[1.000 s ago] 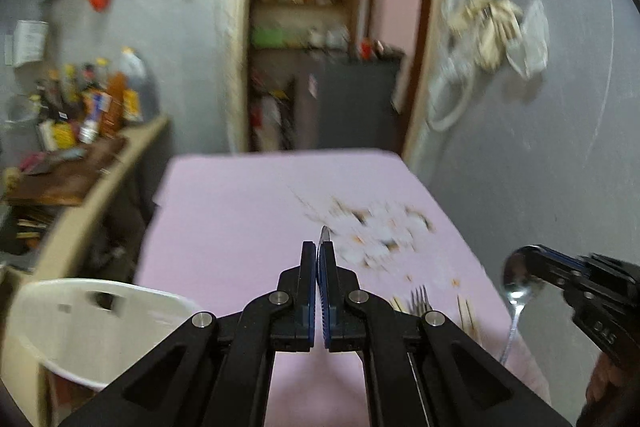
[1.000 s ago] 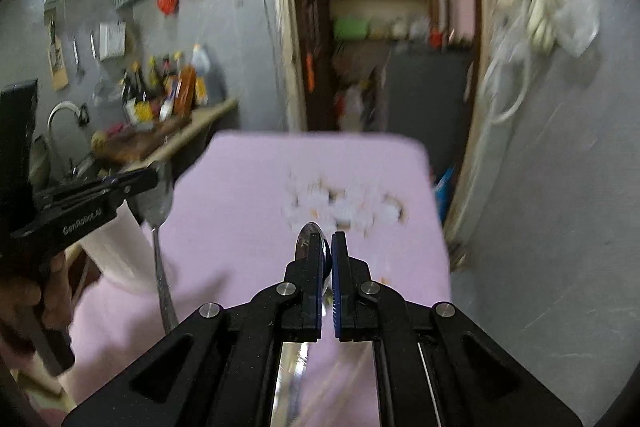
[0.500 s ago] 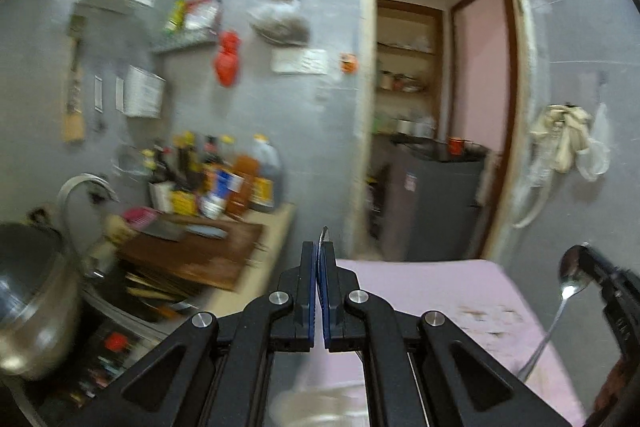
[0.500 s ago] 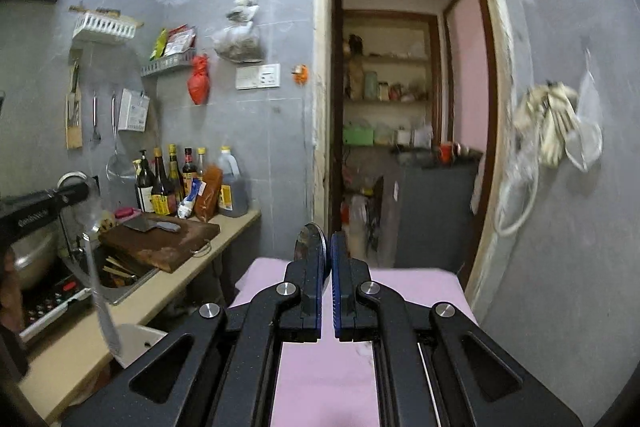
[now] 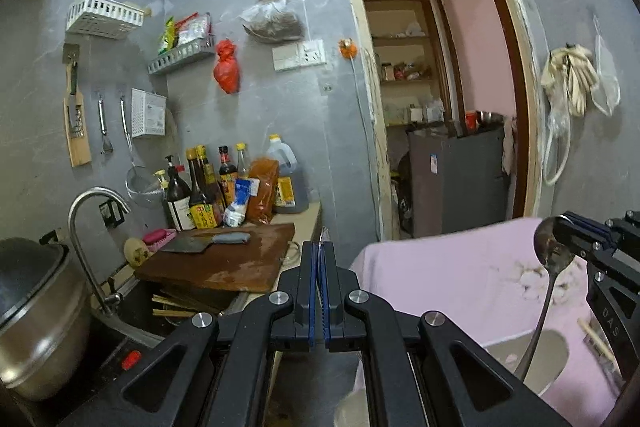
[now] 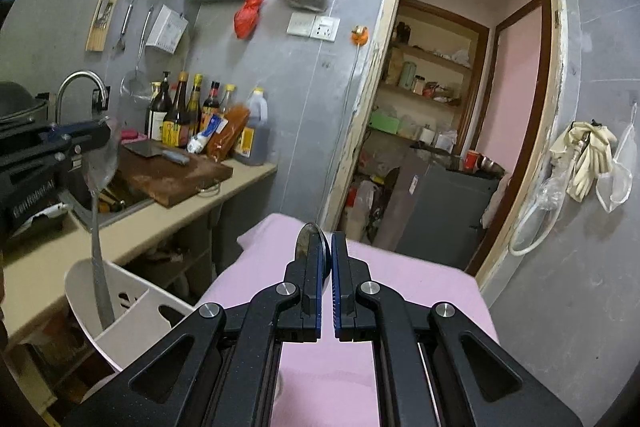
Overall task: Organize utensils
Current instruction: 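Carry both spoons over the white utensil holder with both tools, then open both tools to drop the spoons into the holder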
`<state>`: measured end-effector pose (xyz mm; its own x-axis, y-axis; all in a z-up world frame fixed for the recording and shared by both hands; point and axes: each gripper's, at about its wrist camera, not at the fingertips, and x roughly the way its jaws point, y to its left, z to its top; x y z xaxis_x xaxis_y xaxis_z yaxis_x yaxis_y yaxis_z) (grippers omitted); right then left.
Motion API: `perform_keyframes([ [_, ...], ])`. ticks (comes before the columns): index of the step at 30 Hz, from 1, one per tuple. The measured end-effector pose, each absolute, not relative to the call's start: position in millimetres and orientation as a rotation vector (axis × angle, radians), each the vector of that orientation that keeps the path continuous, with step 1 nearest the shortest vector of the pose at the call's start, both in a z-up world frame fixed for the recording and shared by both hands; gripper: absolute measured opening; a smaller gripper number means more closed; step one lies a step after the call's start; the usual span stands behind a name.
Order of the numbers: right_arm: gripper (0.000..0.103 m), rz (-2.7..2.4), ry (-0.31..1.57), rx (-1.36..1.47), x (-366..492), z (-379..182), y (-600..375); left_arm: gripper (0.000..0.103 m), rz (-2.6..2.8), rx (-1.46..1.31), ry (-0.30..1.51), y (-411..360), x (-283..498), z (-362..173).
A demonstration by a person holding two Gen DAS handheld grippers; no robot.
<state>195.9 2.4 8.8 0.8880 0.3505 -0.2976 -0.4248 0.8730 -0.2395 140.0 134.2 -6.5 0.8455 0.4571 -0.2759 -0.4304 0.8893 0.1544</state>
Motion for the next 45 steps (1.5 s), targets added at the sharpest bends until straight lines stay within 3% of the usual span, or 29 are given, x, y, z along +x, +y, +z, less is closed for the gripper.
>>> perform_keyframes([
  [8, 0.004, 0.436, 0.288, -0.294, 201, -10, 2, 0.003, 0.429, 0.09, 0.358, 126, 146, -36],
  [23, 0.006, 0.451, 0.305, -0.26, 199, -10, -5, 0.006, 0.322, -0.133, 0.472, 146, 136, -42],
  [27, 0.015, 0.47, 0.322, -0.251, 198, -10, -9, 0.009, 0.294, -0.188, 0.483, 149, 133, -40],
  [29, 0.028, 0.481, 0.328, -0.238, 198, -10, -12, 0.016, 0.283, -0.211, 0.492, 150, 132, -40],
  [33, 0.031, 0.495, 0.338, -0.202, 196, -7, -20, 0.032, 0.276, -0.265, 0.485, 151, 129, -38],
  [36, 0.042, 0.513, 0.344, -0.148, 197, -1, -31, 0.045, 0.282, -0.288, 0.478, 150, 127, -35],
  [41, 0.046, 0.543, 0.378, -0.029, 203, 8, -53, 0.056, 0.292, -0.313, 0.463, 145, 124, -28],
  [45, 0.064, 0.521, 0.338, 0.037, 198, 18, -78, 0.074, 0.291, -0.327, 0.435, 133, 120, -20],
])
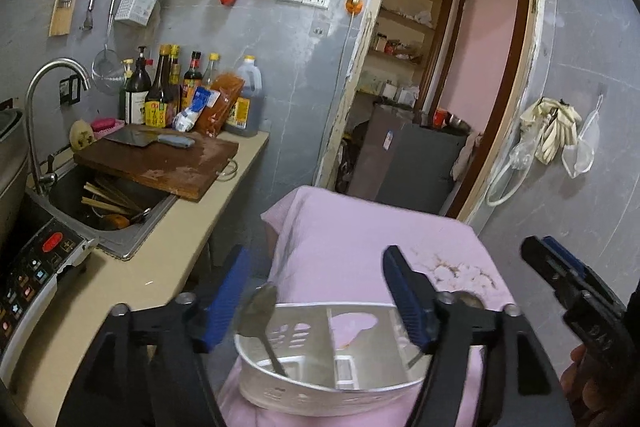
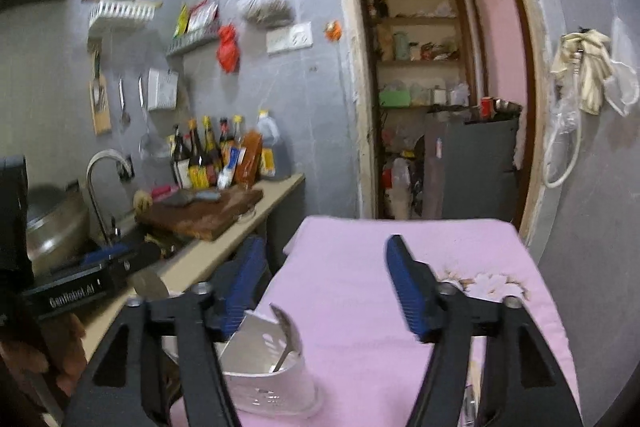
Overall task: Organize utensils
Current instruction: 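Open both tools to drop the spoons into the holder, then move both tools back to the utensil pile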
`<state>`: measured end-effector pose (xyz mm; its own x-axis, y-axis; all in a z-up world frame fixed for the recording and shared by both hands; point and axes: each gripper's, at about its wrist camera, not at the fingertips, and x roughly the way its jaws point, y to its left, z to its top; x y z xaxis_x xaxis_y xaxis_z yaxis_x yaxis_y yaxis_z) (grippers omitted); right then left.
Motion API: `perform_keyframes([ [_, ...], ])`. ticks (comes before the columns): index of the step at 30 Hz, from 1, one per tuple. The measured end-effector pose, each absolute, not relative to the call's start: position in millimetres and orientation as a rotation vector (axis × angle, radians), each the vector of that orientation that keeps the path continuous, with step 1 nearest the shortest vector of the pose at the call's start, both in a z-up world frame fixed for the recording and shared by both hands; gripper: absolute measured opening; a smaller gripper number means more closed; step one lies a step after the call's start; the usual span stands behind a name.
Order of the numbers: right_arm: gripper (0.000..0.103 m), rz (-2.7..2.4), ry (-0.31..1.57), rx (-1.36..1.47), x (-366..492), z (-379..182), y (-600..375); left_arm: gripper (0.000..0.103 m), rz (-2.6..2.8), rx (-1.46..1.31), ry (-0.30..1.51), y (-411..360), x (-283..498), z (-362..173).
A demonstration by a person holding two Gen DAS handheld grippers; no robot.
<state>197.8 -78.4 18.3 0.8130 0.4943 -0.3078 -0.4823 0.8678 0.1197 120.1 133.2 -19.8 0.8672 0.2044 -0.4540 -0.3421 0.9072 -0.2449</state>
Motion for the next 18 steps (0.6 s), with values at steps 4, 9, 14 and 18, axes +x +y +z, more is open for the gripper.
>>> perform_keyframes([
  [4, 0.08, 0.477, 0.298, 0.067, 191, 26, -110, 0.093, 0.298, -0.294, 0.384, 109, 118, -6],
  [9, 0.094, 0.41, 0.27, 0.078, 182, 30, -152, 0.102, 0.293, -0.258, 0.318, 71, 119, 6],
  [14, 0.099, 0.328, 0.275, 0.057, 179, 23, -195, 0.102, 0.251, -0.24, 0.306, 31, 128, 5],
  [18, 0.099, 0.271, 0.288, 0.056, 182, 16, -228, 0.102, 0.21, -0.212, 0.306, -3, 139, -2],
])
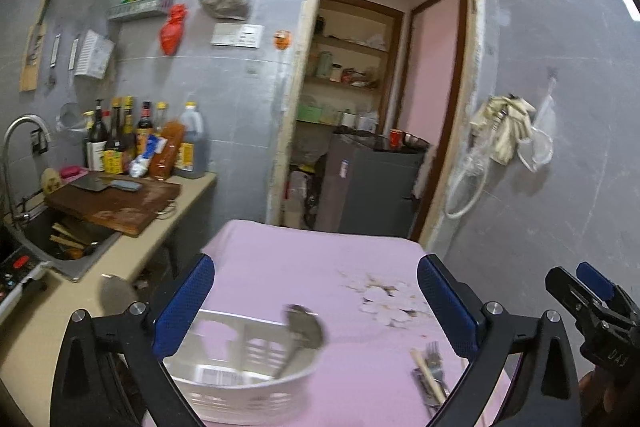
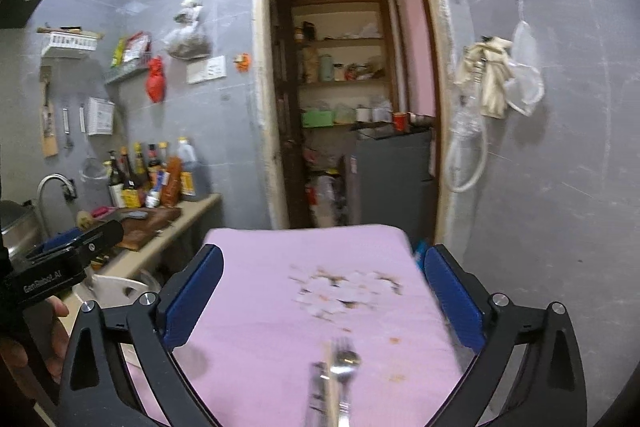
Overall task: Organize utensils
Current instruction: 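Move both tools back to the utensil pile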
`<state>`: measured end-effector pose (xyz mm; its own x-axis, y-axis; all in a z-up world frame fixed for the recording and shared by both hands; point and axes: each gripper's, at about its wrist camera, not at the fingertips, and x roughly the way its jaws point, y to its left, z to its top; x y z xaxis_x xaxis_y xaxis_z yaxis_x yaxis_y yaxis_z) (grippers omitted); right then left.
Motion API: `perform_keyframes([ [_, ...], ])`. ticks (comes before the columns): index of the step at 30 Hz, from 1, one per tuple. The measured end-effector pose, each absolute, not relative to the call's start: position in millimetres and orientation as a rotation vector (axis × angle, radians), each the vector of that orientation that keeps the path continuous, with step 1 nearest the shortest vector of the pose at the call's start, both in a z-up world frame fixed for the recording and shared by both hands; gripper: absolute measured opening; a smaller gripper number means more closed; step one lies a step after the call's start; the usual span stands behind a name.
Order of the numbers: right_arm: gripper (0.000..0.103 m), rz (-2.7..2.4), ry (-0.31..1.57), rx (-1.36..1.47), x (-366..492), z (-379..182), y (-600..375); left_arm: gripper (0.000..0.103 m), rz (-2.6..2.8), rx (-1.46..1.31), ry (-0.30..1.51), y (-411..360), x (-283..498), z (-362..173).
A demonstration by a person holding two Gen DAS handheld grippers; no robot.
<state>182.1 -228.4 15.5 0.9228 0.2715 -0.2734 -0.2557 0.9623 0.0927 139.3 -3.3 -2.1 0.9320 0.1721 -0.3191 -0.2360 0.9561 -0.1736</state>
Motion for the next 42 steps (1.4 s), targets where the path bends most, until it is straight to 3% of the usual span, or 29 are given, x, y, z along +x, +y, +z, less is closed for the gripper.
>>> perform_keyframes([
  [7, 0.099, 0.193, 0.355, 0.061, 205, -15, -284, 0.102, 0.129, -0.161, 0.377, -59, 171, -31],
  [18, 0.098, 0.234, 0.56, 0.112, 262, -112, -317, 0.102, 0.078, -0.177, 0.593, -103, 223, -109],
  [20, 0.087, 0.249, 0.6, 0.118, 270, -129, -315, 0.1, 0.068, -0.175, 0.644, -105, 230, -121],
  [26, 0.049, 0.293, 0.705, 0.102, 285, -161, -306, 0.071, 0.003, -0.212, 0.768, -103, 249, -140],
  [31, 0.032, 0.333, 0.78, 0.076, 293, -179, -293, 0.051, -0.076, -0.227, 0.852, -108, 259, -152],
  [34, 0.028, 0.346, 0.805, 0.063, 295, -185, -289, 0.043, -0.108, -0.217, 0.9, -114, 266, -160],
  [40, 0.027, 0.348, 0.819, 0.039, 296, -187, -285, 0.039, -0.134, -0.229, 0.972, -117, 273, -173],
  [42, 0.022, 0.359, 0.837, 0.017, 297, -189, -280, 0.039, -0.14, -0.226, 0.977, -117, 273, -173],
])
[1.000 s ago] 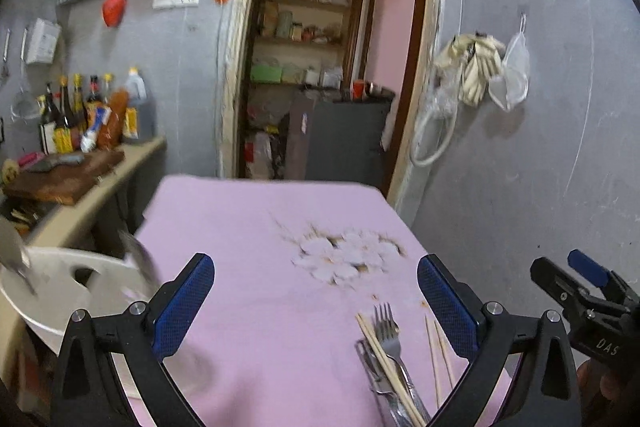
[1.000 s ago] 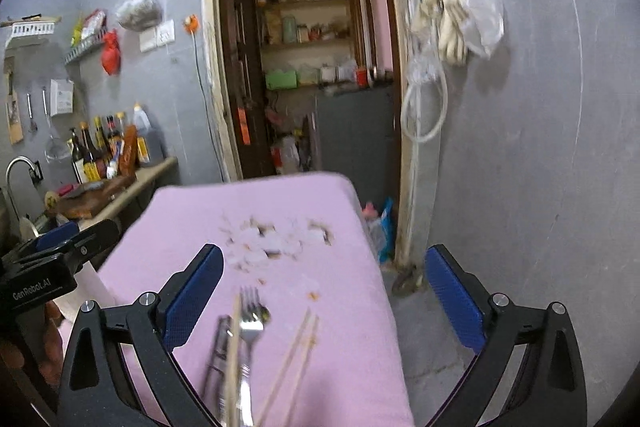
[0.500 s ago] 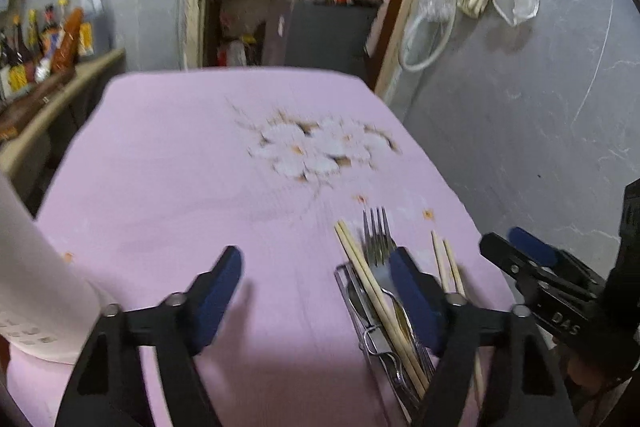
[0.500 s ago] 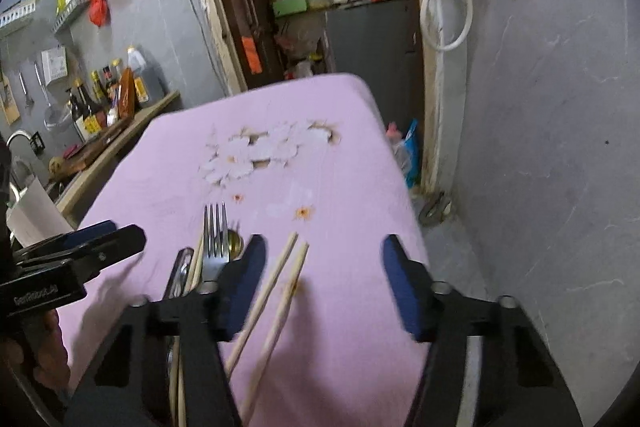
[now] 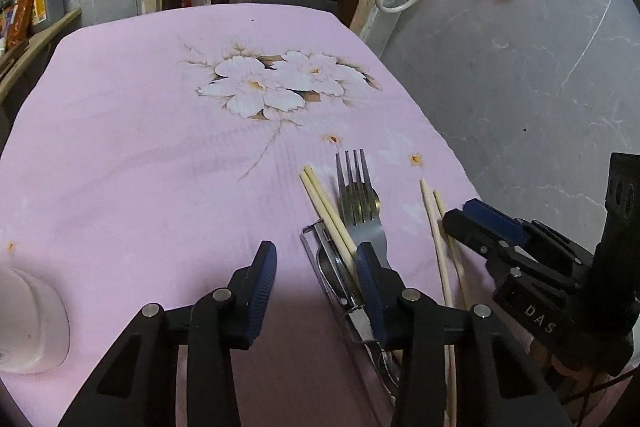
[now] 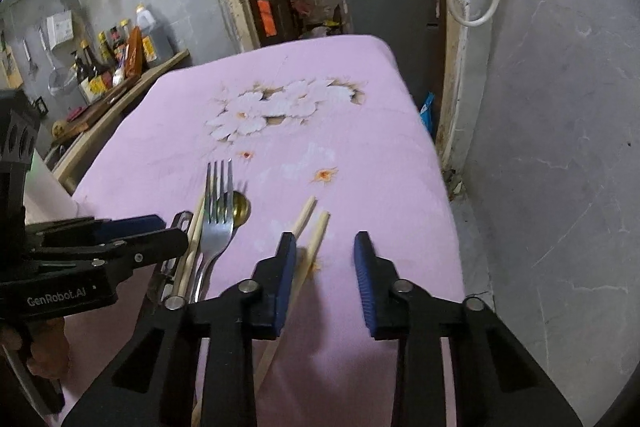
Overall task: Organize utensils
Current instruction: 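Move both tools back to the utensil pile, then grasp the steel knife with the left tool while the right tool grasps a chopstick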
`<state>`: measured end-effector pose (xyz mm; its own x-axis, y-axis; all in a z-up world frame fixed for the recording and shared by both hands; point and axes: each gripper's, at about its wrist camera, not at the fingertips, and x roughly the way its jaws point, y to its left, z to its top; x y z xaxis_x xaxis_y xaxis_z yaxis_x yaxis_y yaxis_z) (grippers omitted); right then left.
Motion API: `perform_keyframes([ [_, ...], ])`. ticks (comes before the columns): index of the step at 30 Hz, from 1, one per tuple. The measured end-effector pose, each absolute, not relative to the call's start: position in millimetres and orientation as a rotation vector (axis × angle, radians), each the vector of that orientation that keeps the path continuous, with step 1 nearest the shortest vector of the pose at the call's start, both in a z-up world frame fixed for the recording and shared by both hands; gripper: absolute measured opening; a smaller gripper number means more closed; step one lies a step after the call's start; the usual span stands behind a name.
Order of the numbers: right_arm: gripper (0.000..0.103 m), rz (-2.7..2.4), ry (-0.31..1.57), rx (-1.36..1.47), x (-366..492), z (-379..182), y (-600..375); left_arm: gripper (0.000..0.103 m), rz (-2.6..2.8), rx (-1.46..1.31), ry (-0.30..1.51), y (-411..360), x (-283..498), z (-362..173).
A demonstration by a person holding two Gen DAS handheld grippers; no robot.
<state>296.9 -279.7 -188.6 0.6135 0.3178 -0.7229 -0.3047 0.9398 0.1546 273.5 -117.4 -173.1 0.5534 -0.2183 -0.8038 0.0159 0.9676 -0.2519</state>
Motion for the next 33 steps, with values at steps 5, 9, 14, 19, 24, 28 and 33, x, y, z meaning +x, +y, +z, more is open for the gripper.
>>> perform_keyframes([
  [5, 0.022, 0.364, 0.844, 0.019, 297, -187, -282, 0.039, -0.144, -0.178, 0.995, -125, 278, -172],
  [9, 0.022, 0.367, 0.844, 0.022, 297, -188, -284, 0.025, -0.17, -0.182, 1.013, -128, 281, -172],
  [14, 0.022, 0.37, 0.876, 0.042, 300, -190, -284, 0.017, -0.16, -0.246, 1.039, -119, 283, -173],
  [19, 0.022, 0.349, 0.959, 0.031, 310, -191, -275, 0.015, -0.143, -0.347, 1.053, -106, 280, -173],
  [24, 0.007, 0.336, 1.027, 0.052, 320, -189, -273, 0.014, -0.13, -0.404, 1.039, -95, 274, -167],
  [28, 0.004, 0.357, 1.048, 0.199, 323, -190, -287, 0.011, -0.133, -0.404, 1.014, -92, 267, -154],
  [33, 0.004, 0.393, 0.987, 0.372, 308, -176, -306, 0.009, -0.138, -0.386, 0.97, -85, 253, -132],
])
